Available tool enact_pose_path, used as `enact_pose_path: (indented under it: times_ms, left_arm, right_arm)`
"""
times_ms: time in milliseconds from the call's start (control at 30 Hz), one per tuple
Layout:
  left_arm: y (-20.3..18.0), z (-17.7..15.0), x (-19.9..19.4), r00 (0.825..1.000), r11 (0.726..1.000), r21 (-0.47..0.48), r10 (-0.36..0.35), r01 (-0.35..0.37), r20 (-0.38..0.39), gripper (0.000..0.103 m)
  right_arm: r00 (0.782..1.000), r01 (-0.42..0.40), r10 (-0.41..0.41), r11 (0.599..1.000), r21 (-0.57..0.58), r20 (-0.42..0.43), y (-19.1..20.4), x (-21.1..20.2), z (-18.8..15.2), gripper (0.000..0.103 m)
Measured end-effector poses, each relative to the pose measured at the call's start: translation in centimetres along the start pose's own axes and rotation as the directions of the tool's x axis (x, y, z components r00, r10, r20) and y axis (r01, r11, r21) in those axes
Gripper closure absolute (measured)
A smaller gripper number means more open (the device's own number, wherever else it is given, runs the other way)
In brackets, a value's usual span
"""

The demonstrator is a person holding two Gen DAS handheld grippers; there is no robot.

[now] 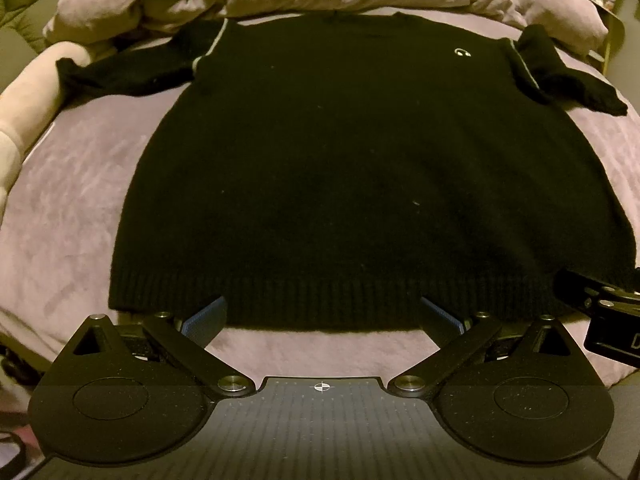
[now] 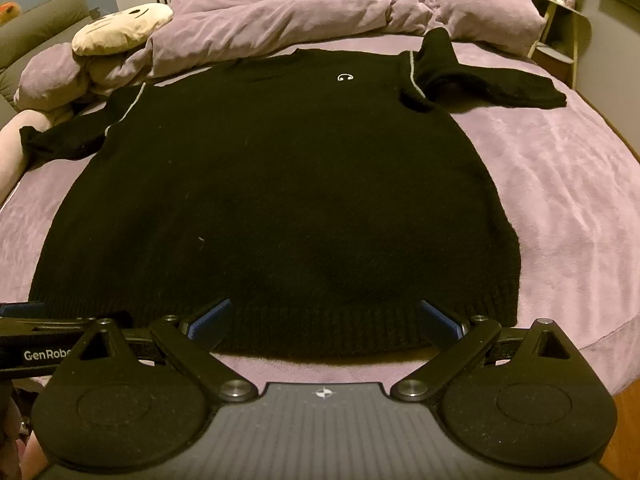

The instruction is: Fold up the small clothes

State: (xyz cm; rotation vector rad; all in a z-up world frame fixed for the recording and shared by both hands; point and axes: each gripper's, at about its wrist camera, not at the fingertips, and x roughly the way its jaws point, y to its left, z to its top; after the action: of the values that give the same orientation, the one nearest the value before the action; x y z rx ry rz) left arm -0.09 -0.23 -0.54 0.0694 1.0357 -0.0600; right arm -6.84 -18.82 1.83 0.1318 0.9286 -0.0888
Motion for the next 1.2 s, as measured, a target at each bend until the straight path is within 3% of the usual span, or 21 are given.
enact_pose_path:
  times_ms: [1200]
  left_arm:
    - [0.32, -0.35, 0.33, 1.000, 1.000, -0.016, -0.010, 0.010, -0.028, 0.000]
  right_arm:
    - [1.000, -0.015, 0.015, 1.000, 0.006, 0.016, -0.13, -0.18, -0.20, 0.004]
